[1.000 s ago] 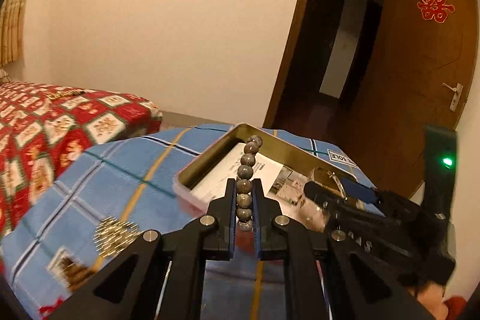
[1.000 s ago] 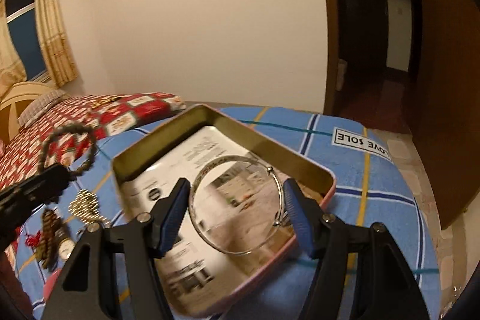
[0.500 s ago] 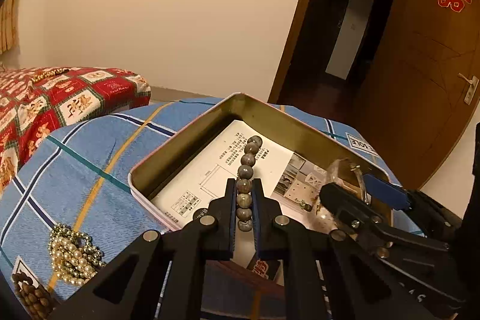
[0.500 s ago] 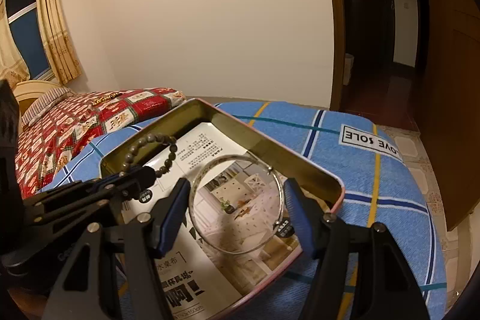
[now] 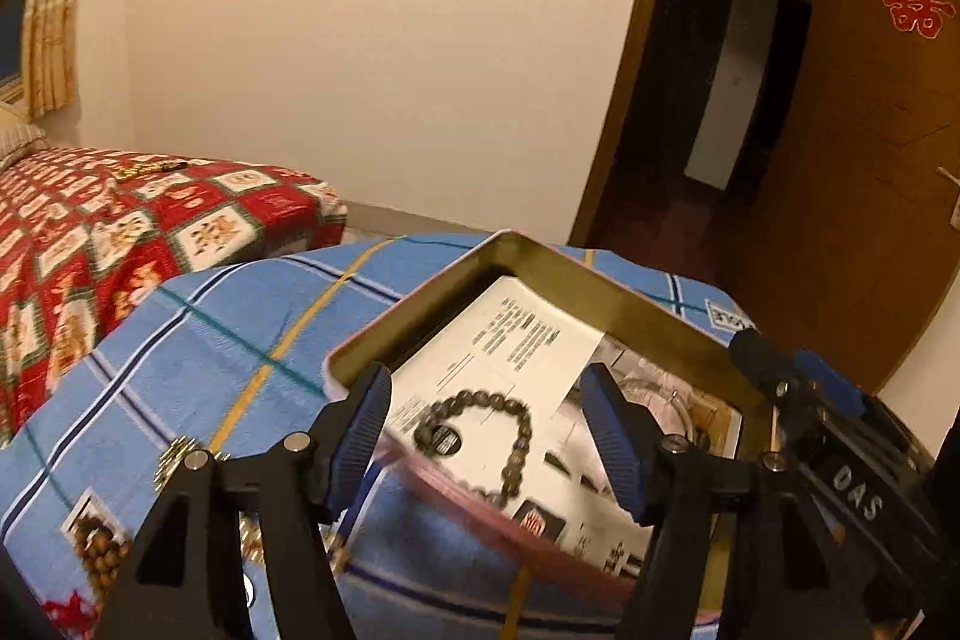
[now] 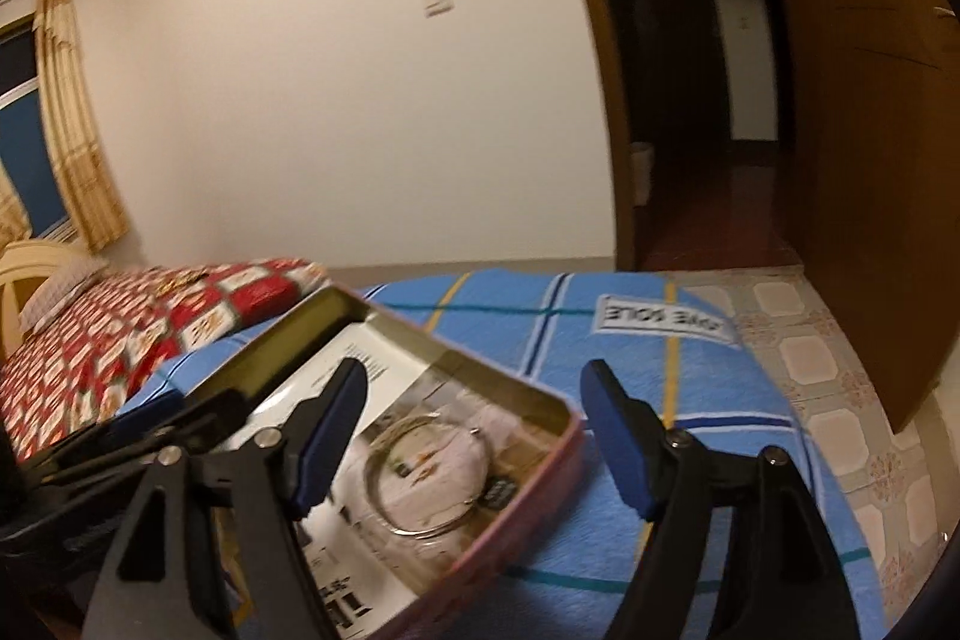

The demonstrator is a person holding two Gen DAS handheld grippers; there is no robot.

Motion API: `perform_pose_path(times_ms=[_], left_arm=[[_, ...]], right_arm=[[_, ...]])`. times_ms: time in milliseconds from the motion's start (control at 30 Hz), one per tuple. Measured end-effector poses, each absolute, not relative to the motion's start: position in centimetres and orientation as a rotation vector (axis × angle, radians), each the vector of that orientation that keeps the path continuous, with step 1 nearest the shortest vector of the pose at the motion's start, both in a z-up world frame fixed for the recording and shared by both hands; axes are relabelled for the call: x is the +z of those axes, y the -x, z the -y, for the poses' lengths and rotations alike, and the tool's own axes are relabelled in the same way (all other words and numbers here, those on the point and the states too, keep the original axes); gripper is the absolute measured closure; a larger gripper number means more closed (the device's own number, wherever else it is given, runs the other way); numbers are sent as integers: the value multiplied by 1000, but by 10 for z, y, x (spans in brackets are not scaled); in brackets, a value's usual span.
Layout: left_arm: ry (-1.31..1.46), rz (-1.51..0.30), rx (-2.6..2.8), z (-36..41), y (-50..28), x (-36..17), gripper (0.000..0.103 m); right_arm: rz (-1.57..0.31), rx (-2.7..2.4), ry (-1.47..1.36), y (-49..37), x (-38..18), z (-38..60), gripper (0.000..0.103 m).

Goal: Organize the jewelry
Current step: 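Carry both held bracelets into the pink tin and open both tools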

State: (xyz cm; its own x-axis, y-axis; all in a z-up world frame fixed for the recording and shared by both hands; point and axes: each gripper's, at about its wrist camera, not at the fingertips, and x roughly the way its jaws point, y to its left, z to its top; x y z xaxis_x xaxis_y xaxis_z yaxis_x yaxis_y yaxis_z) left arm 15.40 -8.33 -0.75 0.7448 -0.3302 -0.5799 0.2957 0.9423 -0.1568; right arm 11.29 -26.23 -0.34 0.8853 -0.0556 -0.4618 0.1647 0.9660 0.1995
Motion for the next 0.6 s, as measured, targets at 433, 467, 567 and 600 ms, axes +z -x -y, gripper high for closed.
perform_pose_path(times_ms=[433, 467, 567, 600], left_arm=[[-39, -657, -322, 88, -101, -11, 37], [-44, -655, -322, 88, -97, -11, 37], [-64, -655, -315, 88, -86, -13, 37], [-71, -656, -315, 88, -82, -13, 37]], right_arm=[[-461, -182, -221, -90, -4, 257, 26], [-463, -181, -222, -88, -4, 256, 26], [-476, -175, -218, -79, -6, 250, 26], [-476, -175, -214, -76, -6, 248, 26]])
